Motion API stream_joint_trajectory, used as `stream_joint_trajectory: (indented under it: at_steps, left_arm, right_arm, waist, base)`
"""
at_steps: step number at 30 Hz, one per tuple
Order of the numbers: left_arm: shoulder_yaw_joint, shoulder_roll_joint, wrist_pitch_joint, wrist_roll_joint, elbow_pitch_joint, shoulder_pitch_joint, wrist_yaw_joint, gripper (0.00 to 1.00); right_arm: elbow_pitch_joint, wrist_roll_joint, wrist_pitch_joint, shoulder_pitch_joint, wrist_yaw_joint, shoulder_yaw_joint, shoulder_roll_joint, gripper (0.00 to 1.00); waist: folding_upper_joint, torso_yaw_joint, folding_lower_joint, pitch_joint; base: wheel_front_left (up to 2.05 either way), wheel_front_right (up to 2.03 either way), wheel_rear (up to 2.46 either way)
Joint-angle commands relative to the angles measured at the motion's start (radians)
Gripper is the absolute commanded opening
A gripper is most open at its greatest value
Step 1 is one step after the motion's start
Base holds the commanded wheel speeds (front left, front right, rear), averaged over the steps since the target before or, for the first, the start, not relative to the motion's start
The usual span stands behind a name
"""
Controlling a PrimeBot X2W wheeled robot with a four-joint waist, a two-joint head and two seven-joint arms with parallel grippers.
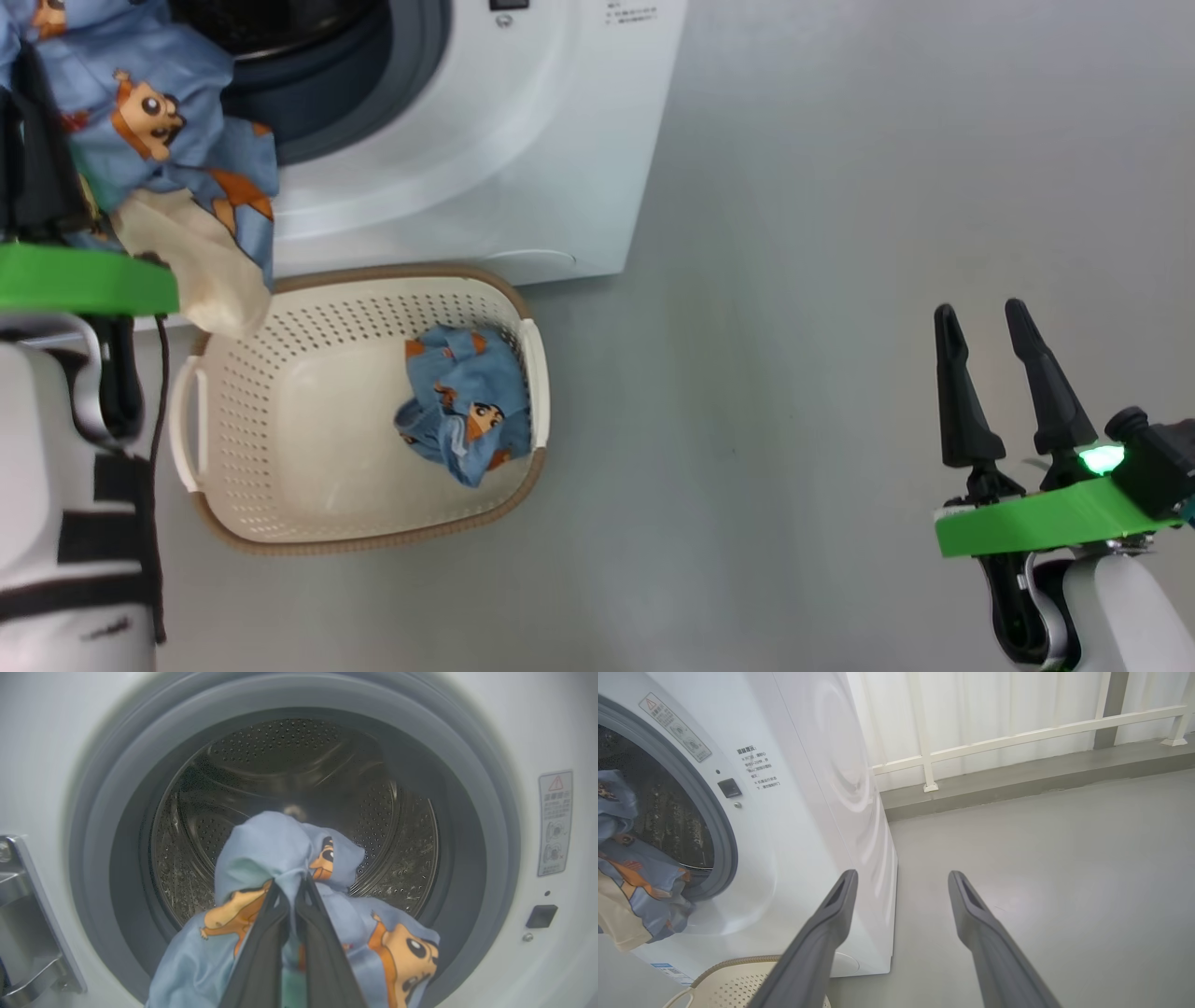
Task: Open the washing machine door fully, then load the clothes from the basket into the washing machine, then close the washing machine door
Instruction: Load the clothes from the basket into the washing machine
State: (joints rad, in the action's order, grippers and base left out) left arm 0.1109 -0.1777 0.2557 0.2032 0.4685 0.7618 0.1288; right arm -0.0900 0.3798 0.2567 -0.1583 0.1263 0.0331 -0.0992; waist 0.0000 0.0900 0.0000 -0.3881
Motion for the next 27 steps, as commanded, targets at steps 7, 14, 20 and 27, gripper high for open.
stream_joint_trajectory:
  at_steps: [7, 14, 20, 27]
  left_arm:
    - [0.022, -0.079, 0.006, -0.028, 0.189, 0.180, 0.002, 0.00]
    - [-0.005, -0.115, 0.006, -0.039, 0.423, 0.370, 0.002, 0.00]
    - [-0.023, -0.155, 0.006, -0.054, 0.588, 0.473, -0.001, 0.00]
    - [-0.047, -0.193, 0.006, -0.069, 0.690, 0.591, -0.004, 0.00]
  right_arm:
    - [0.036, 0.012, 0.005, -0.048, 0.004, 0.034, 0.007, 1.00]
    - [0.041, 0.016, 0.005, -0.082, 0.004, 0.055, 0.021, 1.00]
    - [0.038, 0.021, 0.005, -0.093, 0.004, 0.082, 0.029, 1.00]
    - [0.043, 0.025, 0.005, -0.101, 0.004, 0.095, 0.037, 1.00]
  waist:
    - [0.0000, 0.052, 0.0000, -0.083]
    - [0.0000, 0.093, 0.0000, -0.155]
    - [0.0000, 0.131, 0.0000, -0.187]
    - [0.0000, 0.168, 0.0000, -0.223]
  base:
    - [0.00, 0.00, 0.00]
    - [0.00, 0.00, 0.00]
    - [0.00, 0.00, 0.00]
    - [0.00, 0.00, 0.00]
